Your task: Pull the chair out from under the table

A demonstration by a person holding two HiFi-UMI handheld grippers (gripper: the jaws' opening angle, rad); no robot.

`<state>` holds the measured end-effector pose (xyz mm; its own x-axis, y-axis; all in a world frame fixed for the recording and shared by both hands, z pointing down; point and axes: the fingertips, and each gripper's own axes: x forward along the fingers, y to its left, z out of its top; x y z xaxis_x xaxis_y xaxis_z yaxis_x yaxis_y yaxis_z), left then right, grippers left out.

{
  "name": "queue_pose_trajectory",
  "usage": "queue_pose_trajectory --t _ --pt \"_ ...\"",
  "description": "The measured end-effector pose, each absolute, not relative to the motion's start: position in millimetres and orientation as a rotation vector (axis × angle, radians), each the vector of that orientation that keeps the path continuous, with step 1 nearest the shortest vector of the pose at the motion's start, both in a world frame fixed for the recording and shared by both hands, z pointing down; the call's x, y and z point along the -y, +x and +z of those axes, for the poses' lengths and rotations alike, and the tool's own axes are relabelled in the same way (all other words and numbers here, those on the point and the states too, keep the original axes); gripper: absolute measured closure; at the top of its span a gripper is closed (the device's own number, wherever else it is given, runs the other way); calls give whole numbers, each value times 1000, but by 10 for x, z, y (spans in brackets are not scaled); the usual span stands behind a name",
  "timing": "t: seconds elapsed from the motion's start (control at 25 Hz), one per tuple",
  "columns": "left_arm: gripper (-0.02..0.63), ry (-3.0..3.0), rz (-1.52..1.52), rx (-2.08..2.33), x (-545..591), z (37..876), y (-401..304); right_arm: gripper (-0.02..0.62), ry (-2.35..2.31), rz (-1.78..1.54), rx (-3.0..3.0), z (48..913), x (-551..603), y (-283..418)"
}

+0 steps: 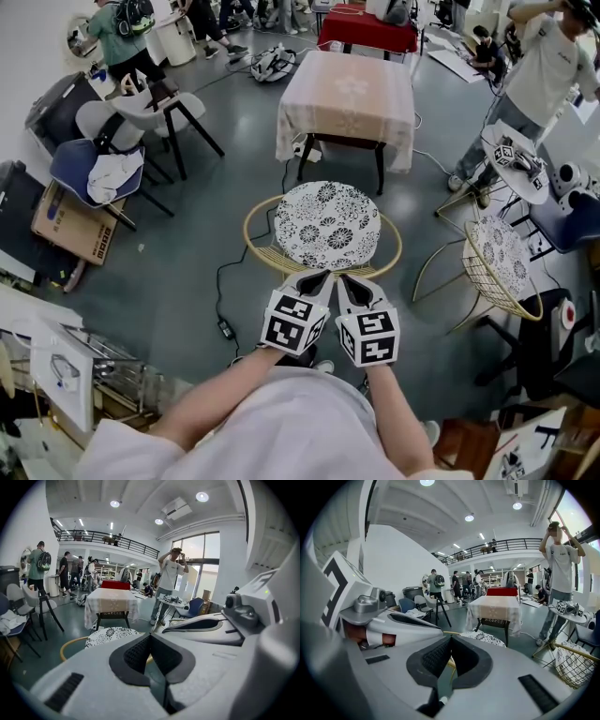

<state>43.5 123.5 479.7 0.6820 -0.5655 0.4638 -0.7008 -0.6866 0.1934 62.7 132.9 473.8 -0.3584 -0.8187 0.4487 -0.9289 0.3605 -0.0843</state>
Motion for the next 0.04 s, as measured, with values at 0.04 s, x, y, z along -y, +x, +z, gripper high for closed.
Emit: queue_pose_trajectory --t 0.04 --pt "601 2540 531 995 -1237 4795 429 594 1539 466 2298 4733 -1330 621"
